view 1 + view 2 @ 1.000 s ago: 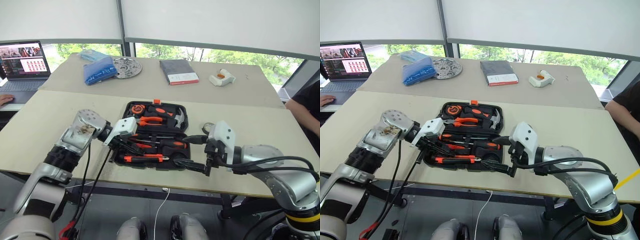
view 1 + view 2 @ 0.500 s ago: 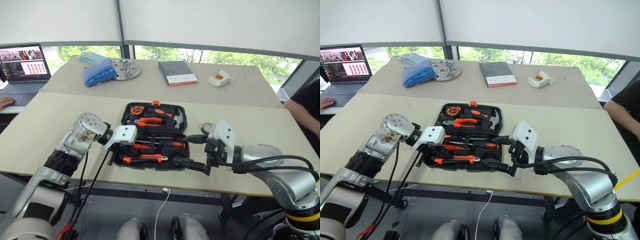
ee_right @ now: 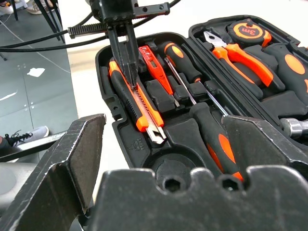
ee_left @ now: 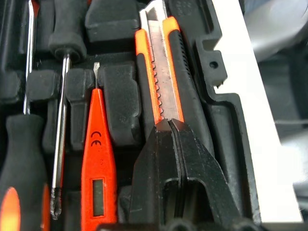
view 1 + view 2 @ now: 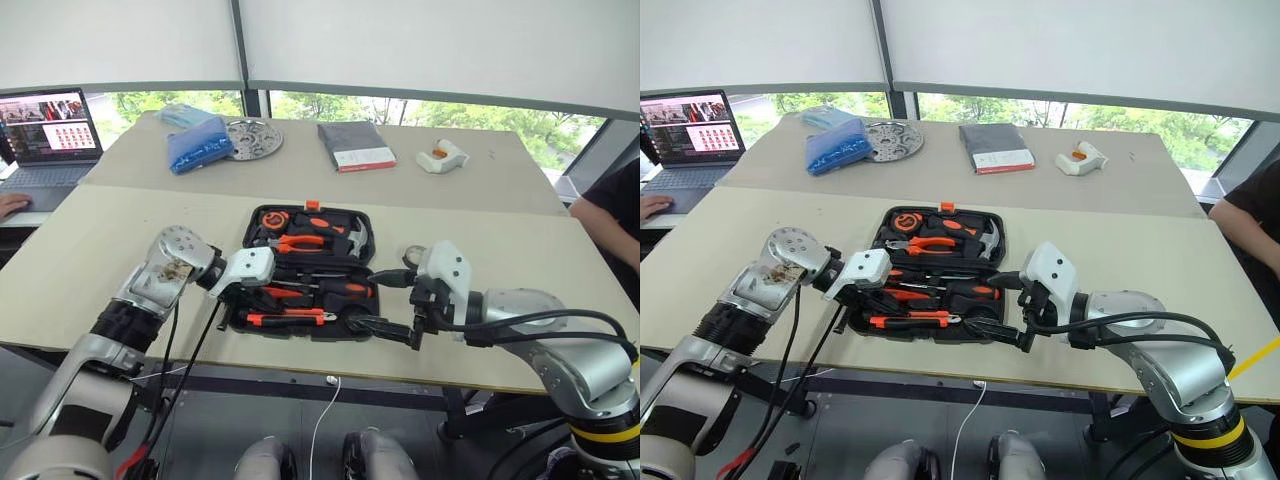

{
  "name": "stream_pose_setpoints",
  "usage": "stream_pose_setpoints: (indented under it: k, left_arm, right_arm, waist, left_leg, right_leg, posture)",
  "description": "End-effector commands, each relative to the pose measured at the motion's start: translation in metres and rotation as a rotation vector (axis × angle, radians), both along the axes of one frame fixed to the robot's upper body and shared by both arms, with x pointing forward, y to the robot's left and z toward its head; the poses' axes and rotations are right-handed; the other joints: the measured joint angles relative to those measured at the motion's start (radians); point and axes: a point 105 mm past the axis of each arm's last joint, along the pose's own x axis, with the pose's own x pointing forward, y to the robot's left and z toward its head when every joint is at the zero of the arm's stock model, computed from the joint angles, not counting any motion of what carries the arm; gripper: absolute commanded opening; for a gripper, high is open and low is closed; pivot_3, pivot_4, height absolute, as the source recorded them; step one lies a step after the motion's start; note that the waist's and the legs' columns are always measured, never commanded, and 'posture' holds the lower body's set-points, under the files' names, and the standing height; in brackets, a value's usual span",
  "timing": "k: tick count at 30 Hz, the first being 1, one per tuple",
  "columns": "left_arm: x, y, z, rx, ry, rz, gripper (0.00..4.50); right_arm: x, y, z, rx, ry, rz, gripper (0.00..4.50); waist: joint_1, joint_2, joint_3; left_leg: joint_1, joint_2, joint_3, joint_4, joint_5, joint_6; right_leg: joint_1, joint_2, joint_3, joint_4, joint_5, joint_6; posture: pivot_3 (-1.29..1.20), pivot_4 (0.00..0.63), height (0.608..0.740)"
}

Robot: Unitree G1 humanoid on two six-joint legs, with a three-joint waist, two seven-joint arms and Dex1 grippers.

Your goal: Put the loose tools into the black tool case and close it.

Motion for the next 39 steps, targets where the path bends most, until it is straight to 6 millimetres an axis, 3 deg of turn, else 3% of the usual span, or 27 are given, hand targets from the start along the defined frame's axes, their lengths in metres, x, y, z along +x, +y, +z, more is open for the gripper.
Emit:
stream_pose_setpoints:
  k: [1, 10, 13, 21, 29, 39]
  left_arm:
    - [-0.006, -0.007, 0.027, -0.06, -0.009, -0.042, 0.01]
    - [-0.007, 0.0, -0.011, 0.1, -0.052, -0.074, 0.01]
    - [0.005, -0.001, -0.026, 0.128, -0.098, -0.017, 0.01]
    - [-0.014, -0.001, -0.031, 0.114, -0.028, -0.081, 0.01]
    - [-0.012, -0.003, -0.021, 0.099, -0.04, -0.078, 0.01]
    - [-0.028, 0.004, -0.055, 0.259, -0.13, -0.184, 0.01]
  right_arm:
    - [-0.001, 0.0, 0.009, 0.007, -0.054, 0.007, 4.5]
    - [-0.002, -0.001, 0.009, 0.008, -0.052, 0.001, 4.5]
    - [-0.003, -0.001, 0.009, 0.009, -0.052, -0.002, 4.5]
    - [-0.003, -0.002, 0.009, 0.014, -0.047, -0.011, 4.5]
    - [-0.001, -0.002, 0.009, 0.018, -0.044, -0.013, 4.5]
    - [-0.001, -0.001, 0.008, 0.024, -0.041, -0.012, 4.5]
  waist:
    - [0.0, 0.0, 0.0]
    - [0.001, 0.0, 0.0]
    - [0.006, 0.001, -0.001]
    - [0.004, 0.002, -0.001]
    - [-0.003, 0.002, -0.001]
    - [-0.014, 0.004, -0.003]
  left_leg:
    - [0.0, 0.0, 0.0, 0.0, 0.0, 0.0]
    - [0.0, 0.0, 0.0, 0.0, 0.0, 0.0]
    - [0.002, 0.0, 0.0, 0.0, 0.0, 0.0]
    - [0.003, 0.0, -0.001, 0.0, -0.002, 0.003]
    - [0.002, 0.0, -0.001, 0.0, -0.003, 0.003]
    - [0.004, 0.0, -0.001, -0.003, -0.003, 0.002]
  right_leg:
    - [0.0, 0.0, 0.0, 0.0, 0.0, 0.0]
    - [0.0, 0.0, 0.0, 0.0, -0.001, 0.001]
    - [0.002, -0.001, 0.001, -0.001, -0.001, 0.001]
    - [0.004, -0.002, 0.0, -0.001, 0.0, 0.002]
    - [0.004, -0.001, 0.001, -0.003, -0.002, 0.004]
    - [0.005, 0.0, 0.001, -0.006, -0.002, 0.004]
  posture:
    - [0.0, 0.15, 0.718]
    - [0.0, 0.15, 0.718]
    - [0.0, 0.15, 0.718]
    - [0.0, 0.15, 0.718]
    - [0.0, 0.15, 0.718]
    - [0.0, 0.15, 0.718]
